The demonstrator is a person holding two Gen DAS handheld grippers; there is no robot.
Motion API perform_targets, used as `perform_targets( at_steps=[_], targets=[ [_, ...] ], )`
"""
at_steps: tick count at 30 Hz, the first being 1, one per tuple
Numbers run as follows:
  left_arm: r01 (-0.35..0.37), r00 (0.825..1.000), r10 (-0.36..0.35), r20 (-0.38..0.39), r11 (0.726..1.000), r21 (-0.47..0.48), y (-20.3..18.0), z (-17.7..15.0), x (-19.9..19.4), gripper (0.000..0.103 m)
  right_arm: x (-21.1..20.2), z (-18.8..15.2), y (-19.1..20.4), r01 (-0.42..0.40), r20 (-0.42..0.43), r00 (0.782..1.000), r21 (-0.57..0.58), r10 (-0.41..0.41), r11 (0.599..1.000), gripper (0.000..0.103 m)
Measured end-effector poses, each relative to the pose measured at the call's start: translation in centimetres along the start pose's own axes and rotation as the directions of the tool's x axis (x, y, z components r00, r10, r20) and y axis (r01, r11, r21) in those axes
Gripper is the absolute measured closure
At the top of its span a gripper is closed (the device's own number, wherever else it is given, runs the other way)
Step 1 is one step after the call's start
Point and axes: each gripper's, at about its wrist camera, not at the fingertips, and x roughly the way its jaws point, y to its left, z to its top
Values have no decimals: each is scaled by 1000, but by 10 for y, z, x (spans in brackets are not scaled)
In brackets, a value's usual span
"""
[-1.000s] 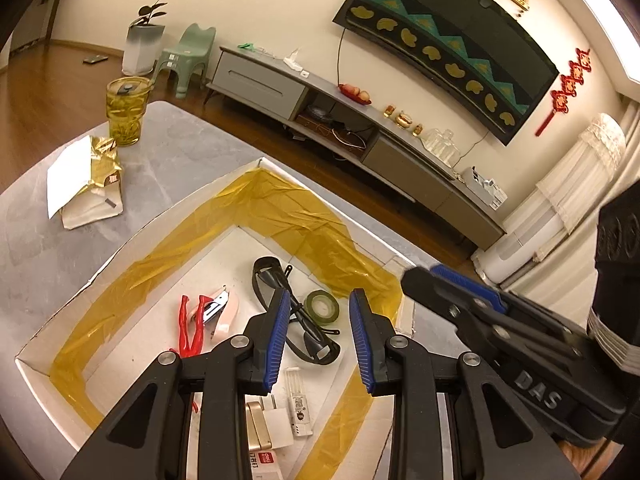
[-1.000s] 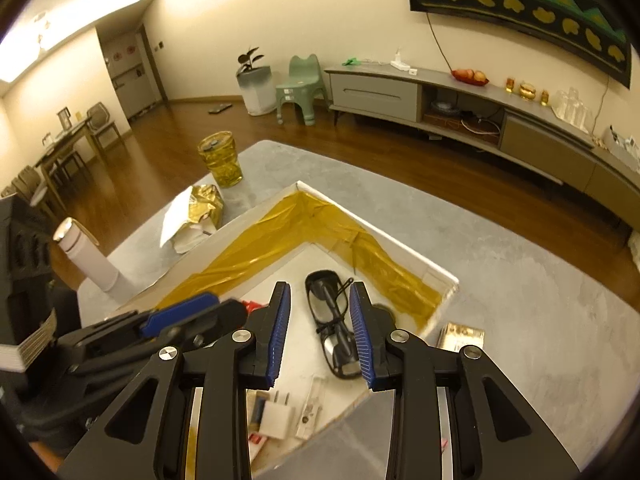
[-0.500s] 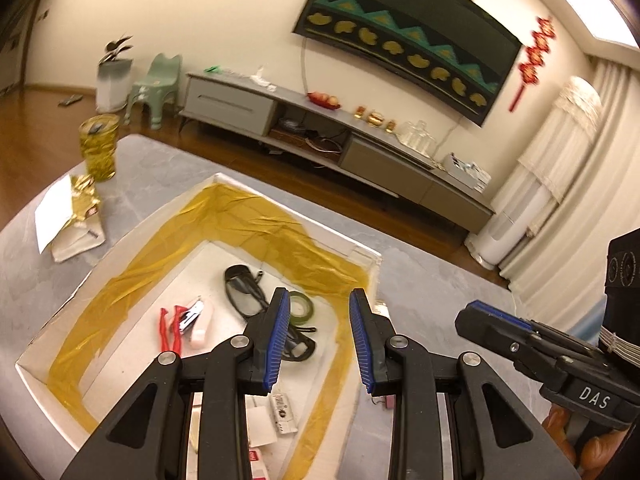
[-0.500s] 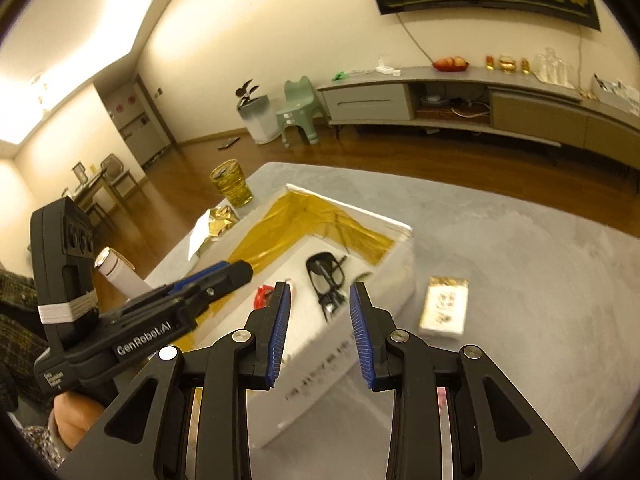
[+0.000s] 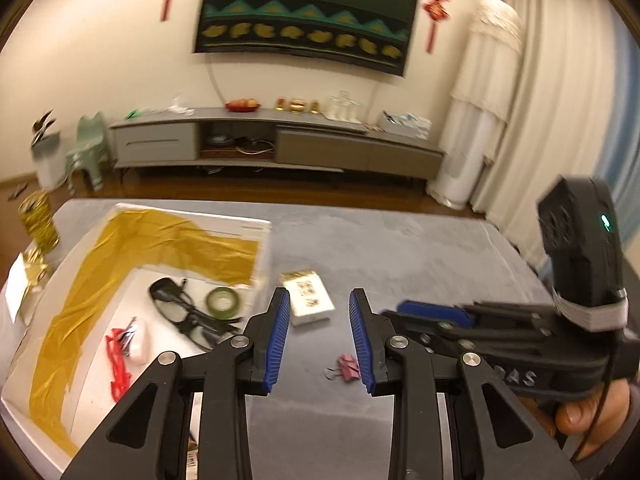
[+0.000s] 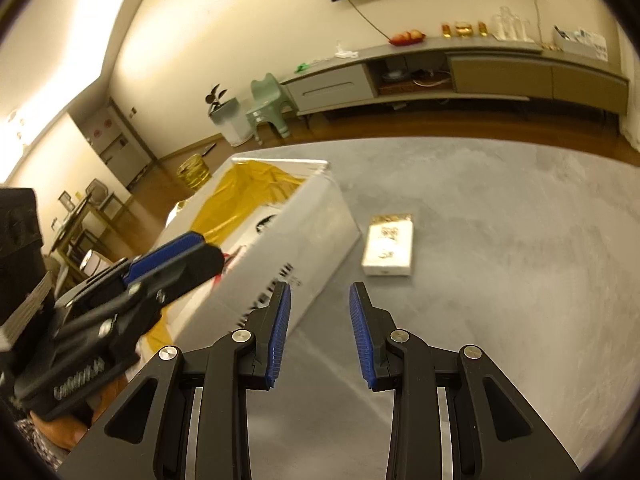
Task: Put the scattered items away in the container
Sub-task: 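Move both grippers back toward the tissue pack and pink binder clip, then grasp the white-and-gold tissue pack with the right gripper while the left grasps the pink binder clip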
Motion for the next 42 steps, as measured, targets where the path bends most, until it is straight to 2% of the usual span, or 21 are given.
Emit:
perform_targets(
  at_steps=[6, 12, 14, 17, 23, 25, 26, 29, 32, 34, 36, 40, 42],
  targets=[
    [20, 998, -18, -68, 999, 29, -19, -15, 21, 70, 16, -3, -30, 33, -38, 999, 33, -32, 999, 70],
    [-6, 996, 3, -91, 999, -37, -13, -22, 28, 69, 49, 13, -36, 87, -89, 992, -17, -88, 996, 62],
    [-7, 996, 1, -86, 998, -70, -8, -22, 26, 69, 68, 21, -35, 123, -106, 986, -44, -127, 991, 55],
    [-9, 998, 2, -63, 994, -106, 1, -20, 20, 69, 98, 30, -35, 155, -145, 976, -79, -165, 985, 50],
    [-7, 999, -1, -48, 986, -165, 13, -16, 13, 69, 160, 45, -27, 236, -180, 945, -197, -272, 952, 48],
    [0, 999, -8, -52, 986, -165, 14, -15, 14, 69, 178, 44, -28, 278, -196, 926, -227, -324, 933, 47],
    [1, 998, -10, -55, 987, -160, 14, -16, 15, 69, 180, 44, -31, 272, -191, 931, -212, -312, 939, 47],
    [21, 997, -31, -69, 990, -140, 9, -18, 18, 69, 169, 44, -44, 303, -186, 924, -174, -334, 937, 52],
    [35, 996, -43, -81, 995, -91, -1, -19, 21, 67, 149, 36, -66, 329, -188, 916, -147, -353, 933, 53],
    [39, 995, -43, -88, 998, -49, -10, -21, 25, 61, 129, 26, -86, 336, -198, 915, -109, -352, 936, 53],
    [48, 994, -48, -103, 999, -2, -19, -24, 30, 59, 106, 12, -102, 342, -207, 913, -82, -352, 936, 53],
    [99, 980, -92, -176, 994, 34, -32, -33, 52, 57, 65, -21, -119, 326, -229, 916, -49, -328, 944, 52],
    [129, 968, -119, -221, 991, 32, -37, -38, 67, 57, 50, -33, -121, 320, -258, 912, -36, -318, 947, 52]
  ],
)
